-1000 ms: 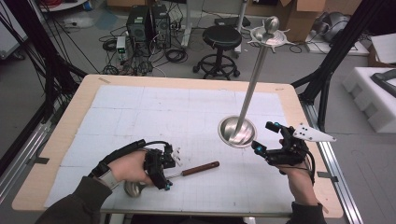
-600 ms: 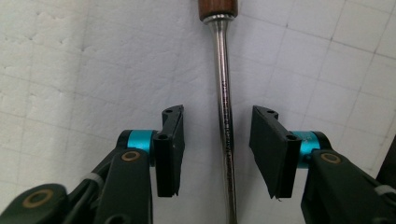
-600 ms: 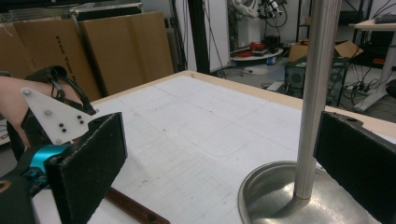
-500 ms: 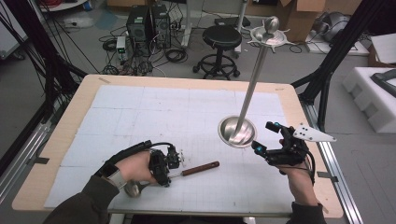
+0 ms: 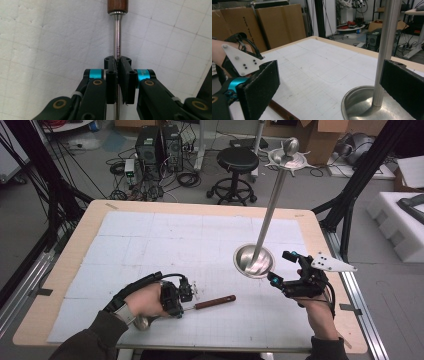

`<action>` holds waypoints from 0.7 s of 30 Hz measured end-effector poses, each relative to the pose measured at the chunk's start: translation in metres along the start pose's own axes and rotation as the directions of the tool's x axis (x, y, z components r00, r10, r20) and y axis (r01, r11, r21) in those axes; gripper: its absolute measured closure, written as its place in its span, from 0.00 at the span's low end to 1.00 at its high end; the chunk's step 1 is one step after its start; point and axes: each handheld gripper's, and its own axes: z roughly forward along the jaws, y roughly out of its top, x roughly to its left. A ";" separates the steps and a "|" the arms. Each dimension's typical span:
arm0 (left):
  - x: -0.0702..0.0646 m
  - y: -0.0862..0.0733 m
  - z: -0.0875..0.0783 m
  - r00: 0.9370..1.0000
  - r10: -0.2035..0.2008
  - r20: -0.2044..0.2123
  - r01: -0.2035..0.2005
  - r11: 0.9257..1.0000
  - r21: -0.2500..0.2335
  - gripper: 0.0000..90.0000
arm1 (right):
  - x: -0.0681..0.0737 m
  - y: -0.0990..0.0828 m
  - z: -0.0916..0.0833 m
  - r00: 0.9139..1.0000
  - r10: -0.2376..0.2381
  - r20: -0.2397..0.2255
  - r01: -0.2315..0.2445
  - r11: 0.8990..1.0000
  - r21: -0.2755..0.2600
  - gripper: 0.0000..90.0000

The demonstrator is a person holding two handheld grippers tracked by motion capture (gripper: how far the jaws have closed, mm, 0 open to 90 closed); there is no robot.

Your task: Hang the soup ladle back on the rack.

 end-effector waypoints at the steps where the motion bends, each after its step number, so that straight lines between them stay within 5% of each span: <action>1: 0.000 -0.001 0.000 1.000 -0.003 0.000 0.003 1.000 -0.006 0.93 | 0.000 0.000 0.001 1.000 0.000 -0.001 0.000 1.000 0.003 0.02; 6: -0.002 -0.009 -0.012 1.000 -0.003 -0.017 0.002 0.997 -0.072 0.94 | -0.001 0.000 0.000 1.000 0.001 -0.001 -0.001 1.000 -0.002 0.02; 13: 0.001 -0.031 -0.034 0.997 -0.059 -0.046 0.049 0.978 -0.203 0.94 | -0.003 0.001 -0.005 1.000 0.010 0.013 -0.009 1.000 -0.021 0.02; 18: 0.003 -0.045 -0.045 0.994 -0.105 -0.032 0.091 0.950 -0.299 0.94 | -0.002 0.001 -0.002 1.000 0.003 0.010 -0.003 1.000 -0.009 0.02; 21: 0.004 -0.052 -0.052 0.992 -0.127 -0.010 0.114 0.922 -0.371 0.94 | -0.002 0.000 -0.001 1.000 0.004 0.010 -0.004 1.000 -0.006 0.02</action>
